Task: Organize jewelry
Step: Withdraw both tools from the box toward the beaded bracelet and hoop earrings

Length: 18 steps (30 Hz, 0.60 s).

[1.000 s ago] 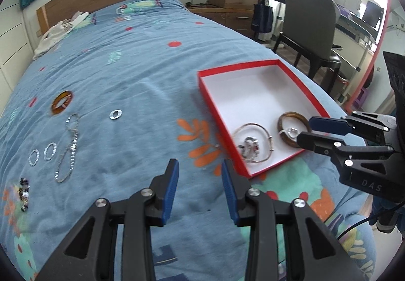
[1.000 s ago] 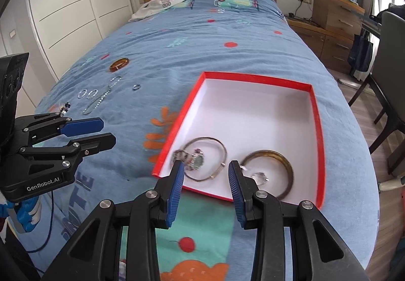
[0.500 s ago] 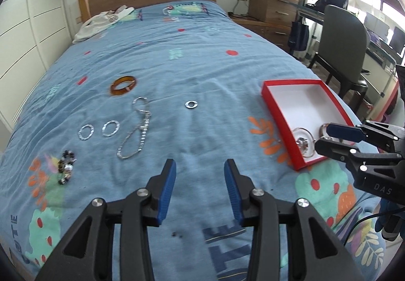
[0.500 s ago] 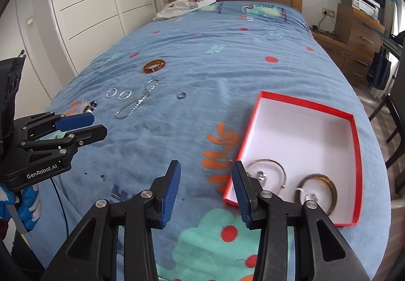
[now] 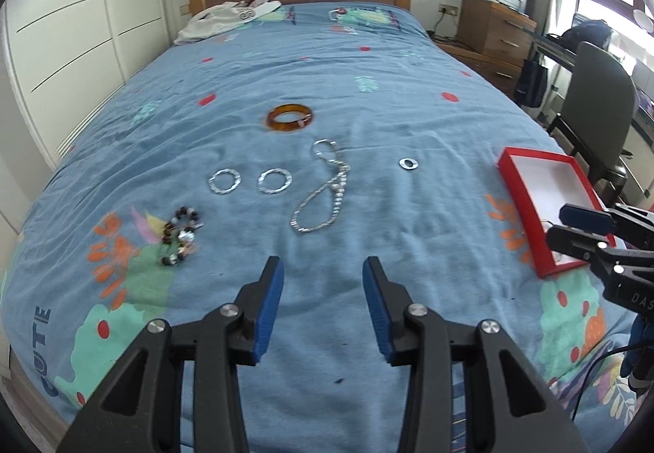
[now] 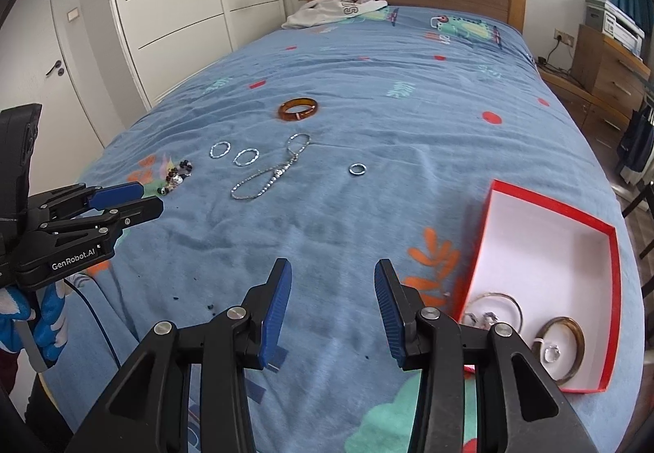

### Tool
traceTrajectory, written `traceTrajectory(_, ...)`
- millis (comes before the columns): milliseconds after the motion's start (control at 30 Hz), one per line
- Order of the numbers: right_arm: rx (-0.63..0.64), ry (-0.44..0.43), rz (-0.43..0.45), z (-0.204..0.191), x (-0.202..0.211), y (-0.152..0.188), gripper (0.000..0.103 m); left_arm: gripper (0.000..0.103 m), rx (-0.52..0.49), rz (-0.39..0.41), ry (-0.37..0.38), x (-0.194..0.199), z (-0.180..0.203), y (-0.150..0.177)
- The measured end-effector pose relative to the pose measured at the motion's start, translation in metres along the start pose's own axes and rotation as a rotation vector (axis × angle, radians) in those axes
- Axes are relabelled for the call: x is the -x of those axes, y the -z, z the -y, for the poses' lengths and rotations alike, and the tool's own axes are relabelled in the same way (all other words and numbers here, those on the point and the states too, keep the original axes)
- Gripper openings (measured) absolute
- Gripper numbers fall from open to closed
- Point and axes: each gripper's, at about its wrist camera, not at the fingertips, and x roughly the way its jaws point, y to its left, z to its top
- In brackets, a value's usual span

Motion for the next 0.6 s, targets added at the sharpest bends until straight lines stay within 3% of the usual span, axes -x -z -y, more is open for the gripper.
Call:
traceTrajectory(400,-0.001,-0.042,-0.023,-0.015,-0.049,-0.019,0.042,0.043,0.181,-0.030,-0.105,-0.025,-0.101,0.022)
traceTrajectory(600,-0.016,-0.063,-0.038,-0.018,-0.078,-0.026,0.042,0.044,0.228,-0.030,-0.136,-0.046,-0.132,0.017)
